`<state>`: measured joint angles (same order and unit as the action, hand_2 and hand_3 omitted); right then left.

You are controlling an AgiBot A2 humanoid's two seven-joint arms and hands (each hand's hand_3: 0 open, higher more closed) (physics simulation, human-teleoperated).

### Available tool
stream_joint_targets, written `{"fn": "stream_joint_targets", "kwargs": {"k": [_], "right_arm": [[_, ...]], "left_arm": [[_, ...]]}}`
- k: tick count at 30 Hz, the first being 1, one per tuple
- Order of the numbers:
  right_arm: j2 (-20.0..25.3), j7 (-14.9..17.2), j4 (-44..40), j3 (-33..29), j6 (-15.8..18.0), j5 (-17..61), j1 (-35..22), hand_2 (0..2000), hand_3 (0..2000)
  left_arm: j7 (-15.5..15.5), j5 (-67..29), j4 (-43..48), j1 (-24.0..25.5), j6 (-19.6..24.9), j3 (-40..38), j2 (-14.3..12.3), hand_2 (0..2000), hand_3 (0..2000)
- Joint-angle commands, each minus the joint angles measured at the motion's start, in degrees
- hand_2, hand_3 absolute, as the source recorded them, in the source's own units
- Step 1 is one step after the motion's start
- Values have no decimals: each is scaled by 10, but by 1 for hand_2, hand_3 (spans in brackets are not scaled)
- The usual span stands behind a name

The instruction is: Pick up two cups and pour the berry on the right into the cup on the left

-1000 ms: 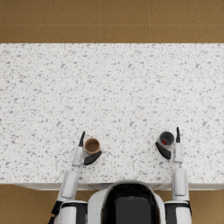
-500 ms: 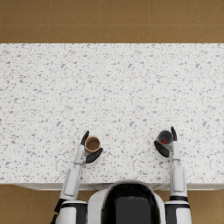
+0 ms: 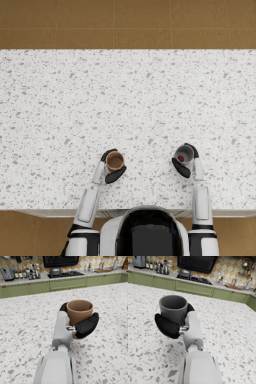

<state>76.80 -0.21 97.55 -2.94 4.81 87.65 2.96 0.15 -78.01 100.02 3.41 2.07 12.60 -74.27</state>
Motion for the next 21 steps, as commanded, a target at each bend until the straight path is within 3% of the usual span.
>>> {"fn": "stream_joint_targets", "kwargs": {"k": [1,4,11,14,15,16,21], "right_arm": [[2,0,56,20,-1,0,-19,2000,1280],[7,0,58,35,-1,0,-43,2000,1280],[21,0,90,58,2,127,-94,2000,1280],[30,0,91,75,3,182,-119,2000,1280],[51,0,67,92,4,200,-162,2000,1280],[56,0,65,96,5,219,-172,2000,1280],[63,0,69,100,11,311,-195,2000,1280]], "left_arm": [[0,0,-1,-36,0,22,-22,2000,1280],[0,0,-5,-58,0,39,-40,2000,1280],[0,-113,-15,-90,1,59,-67,2000,1280],[1,-127,-34,-99,1,66,-75,2000,1280],[0,-130,-67,-140,1,64,-101,2000,1280],[0,-132,-73,-148,2,66,-106,2000,1280],[0,-135,-101,-160,2,72,-115,2000,1280]]}}
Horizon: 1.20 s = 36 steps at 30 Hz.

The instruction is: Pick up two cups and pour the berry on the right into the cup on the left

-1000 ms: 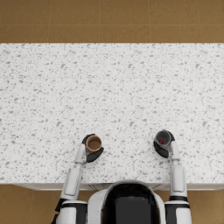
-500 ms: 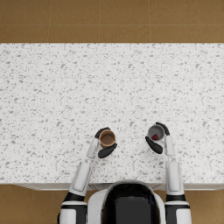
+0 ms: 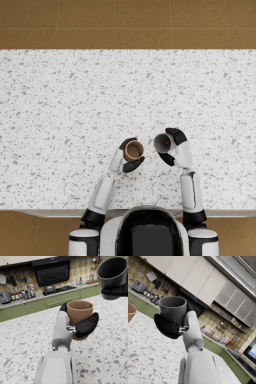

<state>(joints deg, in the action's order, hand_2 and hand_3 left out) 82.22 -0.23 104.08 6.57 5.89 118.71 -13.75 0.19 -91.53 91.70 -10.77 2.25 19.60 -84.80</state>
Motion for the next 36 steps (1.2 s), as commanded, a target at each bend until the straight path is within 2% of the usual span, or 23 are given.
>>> {"fn": "stream_joint_targets", "kwargs": {"k": [1,12,23,36], "right_arm": [[10,0,6,6,1,18,-32,2000,1280],[28,-1,46,58,3,221,-54,2000,1280],[34,-2,68,64,5,424,-53,2000,1280],[40,-4,87,98,5,663,-47,2000,1280]], "left_arm": [[0,0,-24,-19,0,3,-11,2000,1280],[0,-1,-36,-23,0,29,-20,2000,1280],[0,-1,-42,-25,0,24,-28,2000,1280],[-1,-1,-58,-38,-1,20,-41,2000,1280]]}}
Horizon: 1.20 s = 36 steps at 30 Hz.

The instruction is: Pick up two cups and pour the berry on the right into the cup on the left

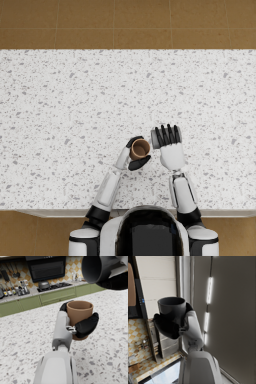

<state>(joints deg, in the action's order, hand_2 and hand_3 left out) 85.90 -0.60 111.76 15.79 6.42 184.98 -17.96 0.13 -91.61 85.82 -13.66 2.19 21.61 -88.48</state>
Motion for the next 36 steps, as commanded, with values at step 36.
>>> {"fn": "stream_joint_targets", "kwargs": {"k": [36], "right_arm": [[16,1,15,-4,3,156,11,2000,1280]], "left_arm": [[-1,0,-3,-4,0,-3,-11,2000,1280]]}}
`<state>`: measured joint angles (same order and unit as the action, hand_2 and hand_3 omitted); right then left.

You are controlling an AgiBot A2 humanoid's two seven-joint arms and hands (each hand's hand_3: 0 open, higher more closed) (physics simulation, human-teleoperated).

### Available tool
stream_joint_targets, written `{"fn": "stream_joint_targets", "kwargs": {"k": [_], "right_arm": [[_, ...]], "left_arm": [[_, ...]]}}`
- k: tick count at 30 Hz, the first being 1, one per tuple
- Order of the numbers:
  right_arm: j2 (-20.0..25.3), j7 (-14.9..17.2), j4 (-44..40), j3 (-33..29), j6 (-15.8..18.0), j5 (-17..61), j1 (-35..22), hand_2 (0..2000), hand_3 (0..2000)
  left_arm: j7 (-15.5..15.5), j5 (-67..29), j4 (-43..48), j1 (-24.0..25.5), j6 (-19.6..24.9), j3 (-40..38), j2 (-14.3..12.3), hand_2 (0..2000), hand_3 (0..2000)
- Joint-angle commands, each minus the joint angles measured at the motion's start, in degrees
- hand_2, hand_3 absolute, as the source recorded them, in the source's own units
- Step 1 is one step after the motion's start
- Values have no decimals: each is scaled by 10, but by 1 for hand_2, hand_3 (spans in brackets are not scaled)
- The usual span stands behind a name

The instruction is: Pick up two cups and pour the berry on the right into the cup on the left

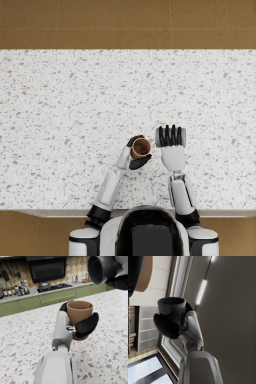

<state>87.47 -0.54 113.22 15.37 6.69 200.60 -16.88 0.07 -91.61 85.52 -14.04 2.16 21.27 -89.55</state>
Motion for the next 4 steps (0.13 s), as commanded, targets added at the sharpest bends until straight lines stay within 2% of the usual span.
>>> {"fn": "stream_joint_targets", "kwargs": {"k": [1,4], "right_arm": [[0,0,0,0,0,0,0,2000,1280],[0,0,0,0,0,0,0,2000,1280]], "left_arm": [[0,0,0,0,0,0,0,2000,1280],[0,0,0,0,0,0,0,2000,1280]]}}
